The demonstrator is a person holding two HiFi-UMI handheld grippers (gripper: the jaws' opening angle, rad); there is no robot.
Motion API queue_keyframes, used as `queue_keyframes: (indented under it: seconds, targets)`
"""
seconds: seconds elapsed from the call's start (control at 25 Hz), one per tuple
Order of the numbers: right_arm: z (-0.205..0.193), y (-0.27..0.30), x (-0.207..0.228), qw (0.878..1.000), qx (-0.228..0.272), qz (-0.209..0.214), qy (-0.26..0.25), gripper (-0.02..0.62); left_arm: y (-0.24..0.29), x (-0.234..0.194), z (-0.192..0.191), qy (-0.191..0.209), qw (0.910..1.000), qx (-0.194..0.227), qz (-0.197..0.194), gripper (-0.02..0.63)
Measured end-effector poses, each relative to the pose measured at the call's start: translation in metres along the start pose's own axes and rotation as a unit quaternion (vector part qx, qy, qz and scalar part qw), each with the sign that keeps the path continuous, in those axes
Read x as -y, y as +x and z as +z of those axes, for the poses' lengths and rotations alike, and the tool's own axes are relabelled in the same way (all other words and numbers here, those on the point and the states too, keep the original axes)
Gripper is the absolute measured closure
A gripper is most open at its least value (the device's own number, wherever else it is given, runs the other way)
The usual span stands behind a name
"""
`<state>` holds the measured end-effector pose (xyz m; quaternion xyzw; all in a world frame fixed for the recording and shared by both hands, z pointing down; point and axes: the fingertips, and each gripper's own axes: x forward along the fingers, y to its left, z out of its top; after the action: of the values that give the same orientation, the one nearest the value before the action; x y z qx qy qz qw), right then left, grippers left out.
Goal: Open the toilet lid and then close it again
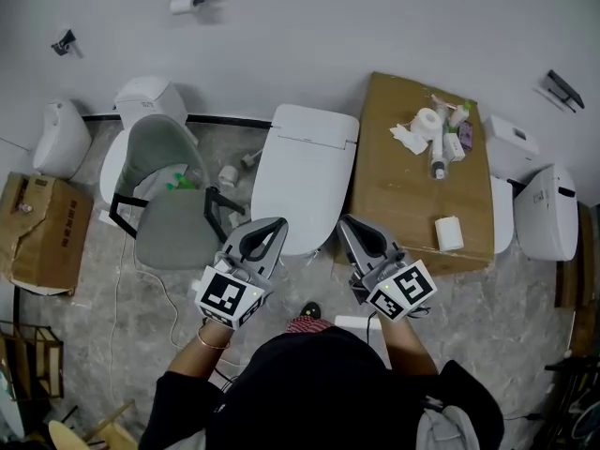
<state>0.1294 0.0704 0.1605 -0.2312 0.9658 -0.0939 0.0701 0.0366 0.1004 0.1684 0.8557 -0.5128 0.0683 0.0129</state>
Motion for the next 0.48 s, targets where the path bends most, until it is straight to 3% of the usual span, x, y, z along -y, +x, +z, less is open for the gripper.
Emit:
queue_keyframes:
  seconds: [0.48]
  targets:
    - [-0.005, 0.013, 0.009, 1.000, 0.008, -0.003, 0.002, 0.574, 0.009, -0.013, -0.003, 0.016, 0.9998, -0.006, -0.004, 0.601]
